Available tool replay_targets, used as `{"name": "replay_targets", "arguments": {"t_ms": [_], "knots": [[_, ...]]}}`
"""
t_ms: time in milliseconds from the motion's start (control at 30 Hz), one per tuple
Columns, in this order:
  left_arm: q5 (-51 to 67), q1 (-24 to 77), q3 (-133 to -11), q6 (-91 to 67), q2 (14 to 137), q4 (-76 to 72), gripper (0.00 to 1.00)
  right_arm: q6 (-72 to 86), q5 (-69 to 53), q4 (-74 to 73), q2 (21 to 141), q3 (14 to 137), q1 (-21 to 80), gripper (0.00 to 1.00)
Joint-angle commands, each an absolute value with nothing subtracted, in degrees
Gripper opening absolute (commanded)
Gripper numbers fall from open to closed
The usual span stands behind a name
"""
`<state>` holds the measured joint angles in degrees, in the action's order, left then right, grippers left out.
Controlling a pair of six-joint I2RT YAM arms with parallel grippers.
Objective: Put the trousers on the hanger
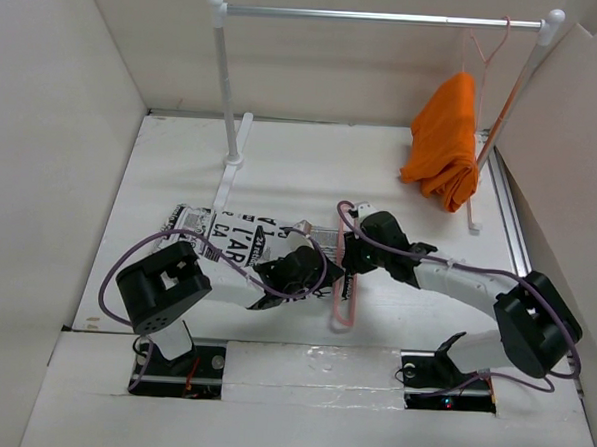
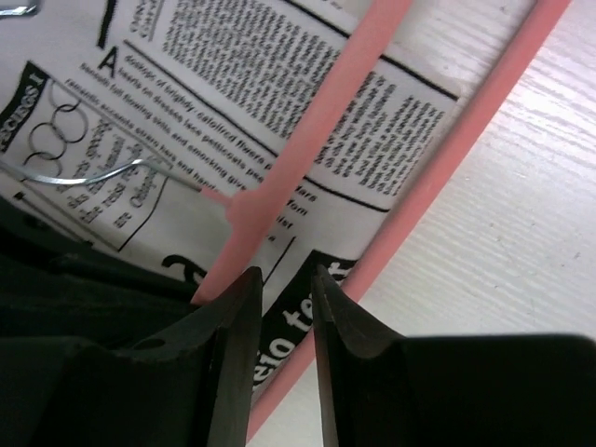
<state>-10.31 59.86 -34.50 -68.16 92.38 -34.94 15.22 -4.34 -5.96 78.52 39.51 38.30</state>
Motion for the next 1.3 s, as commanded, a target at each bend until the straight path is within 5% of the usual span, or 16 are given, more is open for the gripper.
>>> {"name": "replay_targets", "arguments": {"t_ms": [0,467,567,633,700,1000,1267], "knots": [[-10.46,60.29,-35.86,-69.52,93.34,-35.68,0.0,14.33,-2.29,-1.41,79.63,41.57,37.44,0.34],[-10.46,60.82,-36.3,-69.69,96.59,-33.93,0.0,16.17,2.37,-3.78,84.9,42.28,39.81,0.49],[-11.94,60.82,-34.81,-70.22,95.45,-33.05,0.0,17.49,1.59,-2.38,86.74,41.57,40.34,0.35],[-13.61,60.82,-34.45,-69.7,94.23,-31.3,0.0,18.71,1.49,-1.41,88.14,40.96,41.13,0.08],[-13.97,60.82,-34.63,-69.0,93.96,-30.33,0.0,19.07,1.32,-0.53,87.98,40.52,41.74,0.0],[-18.19,60.82,-37.0,-63.64,92.29,-23.04,0.0,13.91,4.05,-10.53,70.42,42.88,36.84,0.0],[-20.56,58.27,-37.18,-55.04,90.97,-18.29,0.0,5.63,0.45,-23.11,56.09,40.79,19.27,0.0]]}}
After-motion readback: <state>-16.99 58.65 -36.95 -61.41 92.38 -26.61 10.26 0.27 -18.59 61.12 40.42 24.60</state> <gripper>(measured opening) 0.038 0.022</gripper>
